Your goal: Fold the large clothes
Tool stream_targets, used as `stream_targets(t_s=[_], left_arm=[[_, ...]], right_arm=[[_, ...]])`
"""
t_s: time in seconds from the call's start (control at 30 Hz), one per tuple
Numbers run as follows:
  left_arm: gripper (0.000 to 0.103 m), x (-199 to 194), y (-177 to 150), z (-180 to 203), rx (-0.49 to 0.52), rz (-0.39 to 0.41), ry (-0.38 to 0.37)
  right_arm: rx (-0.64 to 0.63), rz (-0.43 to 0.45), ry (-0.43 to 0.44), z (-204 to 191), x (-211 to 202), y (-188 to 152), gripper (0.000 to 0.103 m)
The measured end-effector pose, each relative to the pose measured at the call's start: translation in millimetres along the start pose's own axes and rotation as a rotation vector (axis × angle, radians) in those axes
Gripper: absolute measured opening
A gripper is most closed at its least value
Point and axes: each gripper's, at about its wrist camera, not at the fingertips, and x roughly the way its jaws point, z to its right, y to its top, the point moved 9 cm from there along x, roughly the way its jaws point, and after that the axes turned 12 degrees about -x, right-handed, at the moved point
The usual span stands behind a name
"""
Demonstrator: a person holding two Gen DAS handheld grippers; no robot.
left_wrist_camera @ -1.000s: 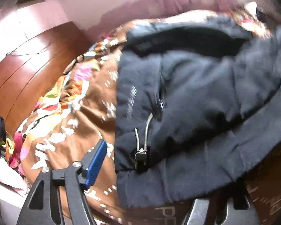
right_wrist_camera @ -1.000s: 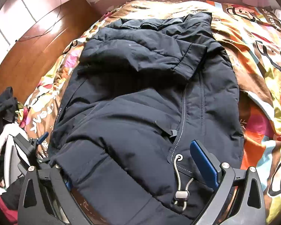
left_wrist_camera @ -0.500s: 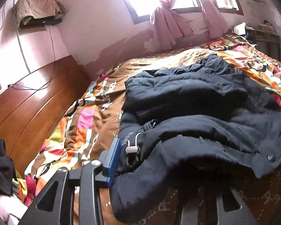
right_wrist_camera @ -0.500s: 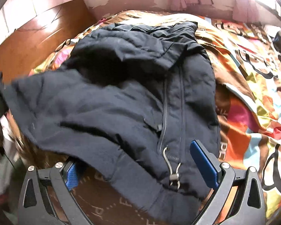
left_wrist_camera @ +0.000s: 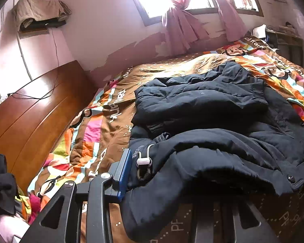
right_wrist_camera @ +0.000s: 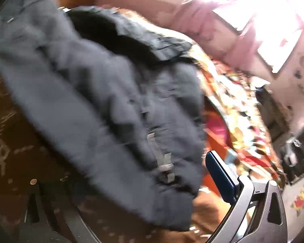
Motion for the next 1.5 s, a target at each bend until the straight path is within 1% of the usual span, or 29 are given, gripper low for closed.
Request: stream_targets(t_s=[0.03, 0.07, 0.1, 0.13, 0.2, 0.23, 0.3, 0.33, 0.37, 0.43, 0.53, 0.67, 0.77, 0.83, 0.9, 1.0, 1.13, 1.23, 1.37, 1.5], left_arm=[[0.035, 0, -2, -1, 0.003, 0.007, 0.007], [0.035, -1, -4, -1, 0.008, 0.015, 0.015], [0.035, -2, -6, -2, 0.016, 0.027, 0.025], [0.035, -4, -9, -2, 0.032, 0.046, 0.04], [0.035, -9, -14, -1, 0.063, 0.078, 0.078], [0.035, -12, -17, -2, 0.078, 0.094, 0.096], [0.035, -18, -26, -3, 0.111, 0.124, 0.143], [0.035, -20, -30, -3, 0.111, 0.136, 0.158], [0.032, -22, -35, -4, 0.102, 0.14, 0.166], [0.031, -21, -47, -8, 0.058, 0.113, 0.168], [0.025, -20, -61, -12, 0.004, 0.082, 0.16], [0.019, -23, -74, -13, 0.001, 0.089, 0.164], [0.017, -26, -77, -16, -0.026, 0.092, 0.143], [0.017, -28, -75, -21, -0.045, 0.096, 0.125], [0.016, -31, -72, -25, -0.063, 0.105, 0.118], [0.016, -42, -66, -32, -0.099, 0.122, 0.103], [0.016, -66, -56, -42, -0.141, 0.159, 0.092], [0.016, -87, -49, -51, -0.165, 0.19, 0.09], [0.015, -110, -44, -62, -0.189, 0.207, 0.075], [0.015, -133, -37, -71, -0.192, 0.234, 0.07]], right_arm=[[0.021, 0.008, -0.011, 5, 0, 2, 0.099], [0.029, 0.015, -0.021, 8, -1, 4, 0.096], [0.026, 0.027, -0.035, 9, -3, 6, 0.087], [0.008, 0.049, -0.053, 10, -5, 11, 0.08], [-0.023, 0.089, -0.071, 6, -11, 19, 0.055], [-0.039, 0.105, -0.074, 2, -15, 22, 0.049], [-0.056, 0.125, -0.082, -3, -21, 25, 0.029], [-0.056, 0.137, -0.088, -5, -23, 27, 0.026], [-0.049, 0.143, -0.089, -7, -24, 28, 0.021], [-0.024, 0.158, -0.084, -8, -25, 29, 0.019], [0.015, 0.168, -0.058, -11, -28, 27, 0.016], [0.039, 0.204, -0.068, -12, -41, 25, 0.014], [0.072, 0.232, -0.083, -12, -50, 24, 0.01], [0.116, 0.279, -0.082, -11, -63, 25, 0.01], [0.135, 0.322, -0.099, -8, -74, 28, 0.009], [0.18, 0.357, -0.11, -3, -87, 30, 0.008], [0.248, 0.406, -0.11, 6, -115, 32, 0.007], [0.283, 0.446, -0.128, 14, -140, 33, 0.007], [0.31, 0.492, -0.133, 22, -168, 32, 0.007], [0.321, 0.533, -0.14, 28, -196, 28, 0.007]])
